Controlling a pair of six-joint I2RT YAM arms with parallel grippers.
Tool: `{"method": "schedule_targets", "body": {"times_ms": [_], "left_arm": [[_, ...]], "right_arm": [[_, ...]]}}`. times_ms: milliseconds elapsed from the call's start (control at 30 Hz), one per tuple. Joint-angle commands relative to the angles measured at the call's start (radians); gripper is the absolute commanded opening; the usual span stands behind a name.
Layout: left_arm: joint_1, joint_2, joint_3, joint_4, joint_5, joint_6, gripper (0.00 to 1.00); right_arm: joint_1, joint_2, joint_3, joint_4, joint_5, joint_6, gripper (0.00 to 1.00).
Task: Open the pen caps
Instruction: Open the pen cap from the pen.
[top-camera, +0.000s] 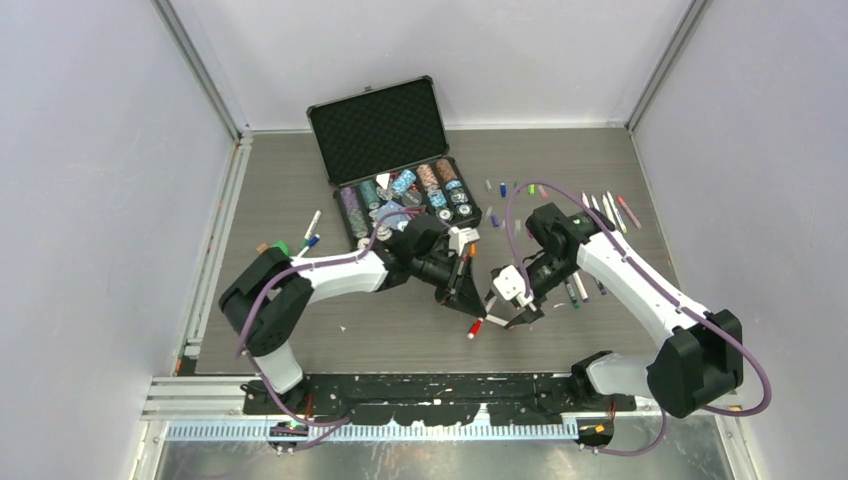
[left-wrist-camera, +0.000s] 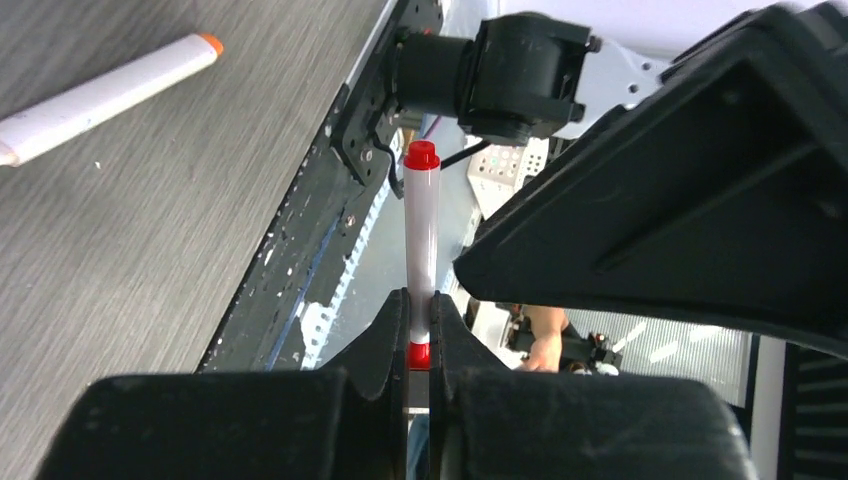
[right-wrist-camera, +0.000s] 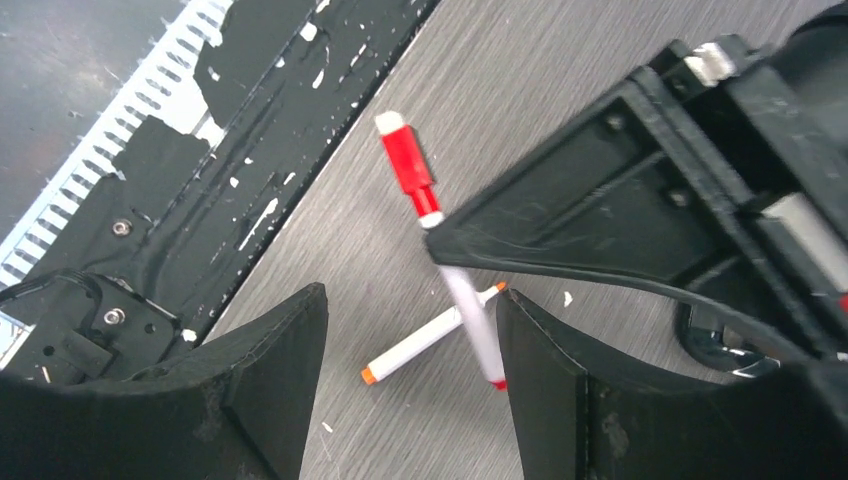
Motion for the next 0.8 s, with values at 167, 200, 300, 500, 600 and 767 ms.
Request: {"method": "schedule_targets", "body": {"times_ms": [167,200,300,500,600,767], "left_arm": [[-0.059,0.094,0.075,-0.004,0.087,-0.012,0.00],[-0.064,0.095,0.081,-0.004,0.092,-0.012,0.00],[-0.068,0.098,0.089,-0.011,0.100,-0.011,0.00],[-0.072,0.100,0.088,-0.013,0.105,-0.009,0.00],[-0.074,0.102,0.091,-0.012,0.105,-0.010,0.01],[-0.074,0.089,0.093,-0.007,0.104,-0.013,0.11]], "right_arm": [[0.040,-0.042,-0.057,0.142,0.115,0.112,0.65],[0.048,-0.038,-0.068,0.154,0.131,0.115,0.63],[0.077,-0.033,-0.091,0.179,0.169,0.129,0.55],[0.107,-0.035,-0.103,0.215,0.192,0.156,0.20],[0.117,-0.029,-0.103,0.209,0.190,0.150,0.08],[0.117,-0.040,-0.106,0.194,0.182,0.132,0.01]]}}
